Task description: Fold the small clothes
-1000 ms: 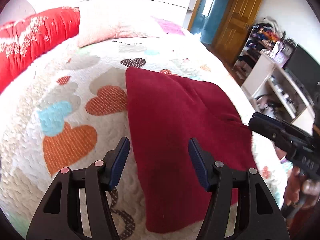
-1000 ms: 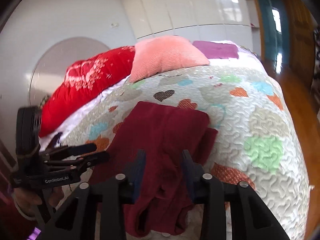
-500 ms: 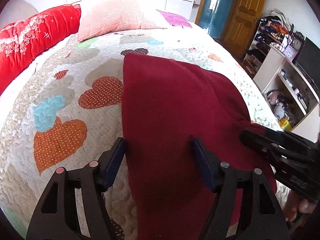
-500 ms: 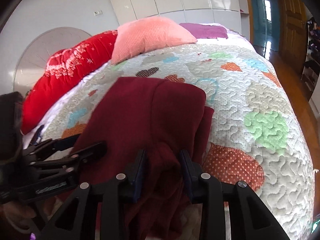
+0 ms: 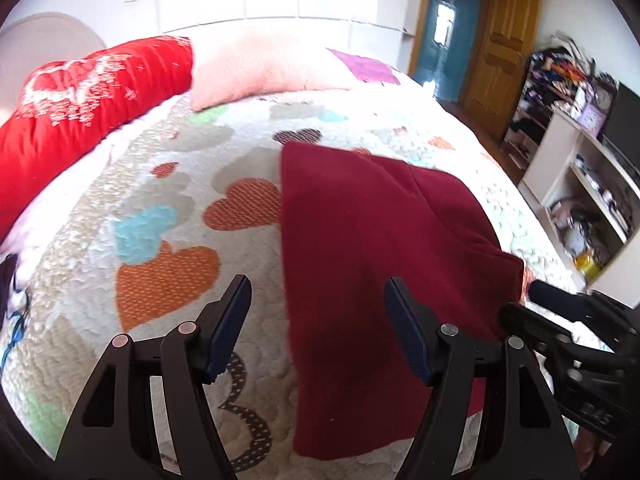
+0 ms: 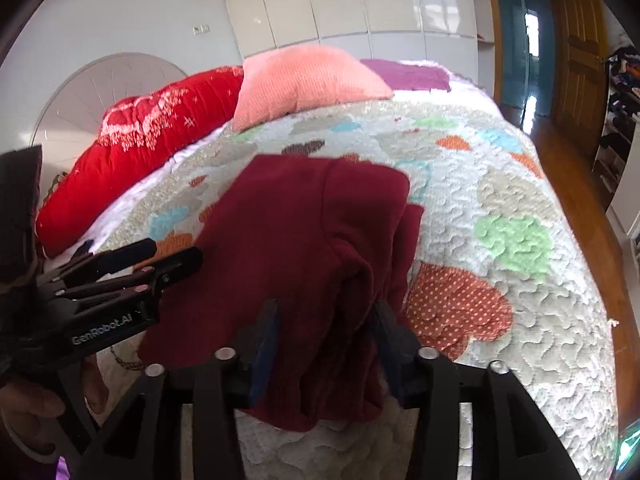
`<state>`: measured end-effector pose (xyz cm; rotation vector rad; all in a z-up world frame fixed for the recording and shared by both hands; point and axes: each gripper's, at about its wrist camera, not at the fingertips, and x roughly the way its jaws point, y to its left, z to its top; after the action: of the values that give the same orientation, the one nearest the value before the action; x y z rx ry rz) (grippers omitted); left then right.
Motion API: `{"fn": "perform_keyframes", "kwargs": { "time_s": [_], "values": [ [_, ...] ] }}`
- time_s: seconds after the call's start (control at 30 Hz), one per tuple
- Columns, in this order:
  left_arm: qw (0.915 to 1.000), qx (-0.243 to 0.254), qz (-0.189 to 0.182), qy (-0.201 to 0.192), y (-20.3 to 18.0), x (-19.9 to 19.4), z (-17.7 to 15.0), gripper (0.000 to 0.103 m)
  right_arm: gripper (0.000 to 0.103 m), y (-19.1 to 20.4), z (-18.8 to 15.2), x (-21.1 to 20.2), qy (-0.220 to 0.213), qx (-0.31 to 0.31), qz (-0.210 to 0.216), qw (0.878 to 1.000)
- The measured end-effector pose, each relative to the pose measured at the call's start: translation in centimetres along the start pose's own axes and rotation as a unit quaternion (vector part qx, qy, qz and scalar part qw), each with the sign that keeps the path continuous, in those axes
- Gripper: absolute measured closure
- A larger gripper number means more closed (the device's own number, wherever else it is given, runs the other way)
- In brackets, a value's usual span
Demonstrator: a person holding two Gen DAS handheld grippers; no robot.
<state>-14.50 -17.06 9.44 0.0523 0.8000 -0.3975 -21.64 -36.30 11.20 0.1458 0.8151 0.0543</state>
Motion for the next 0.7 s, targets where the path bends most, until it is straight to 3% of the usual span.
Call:
{"fn": "perform_keyframes", "kwargs": {
  "time_s": [0.17, 0.3, 0.7],
  "values": [
    [0.9997, -0.004, 0.015, -0.018, 0.3, -1.3, -0.1, 0.034, 0.049, 0.8, 0.4, -2.4, -0.041, -0.007, -0.020, 0.999],
    [0.9996, -0.007, 0.019, -0.020, 0.5, -1.9, -0.1, 0.034, 0.042, 1.1, 0.6, -3.1, -0.054, -0.009, -0.027, 0.998],
    [0.9990, 0.012, 0.023, -0.037, -0.5, -2.9, -0.5, 0.034, 0.039, 1.0, 0.8, -2.6, -0.051, 0.003, -0.026, 0.998]
  ]
}}
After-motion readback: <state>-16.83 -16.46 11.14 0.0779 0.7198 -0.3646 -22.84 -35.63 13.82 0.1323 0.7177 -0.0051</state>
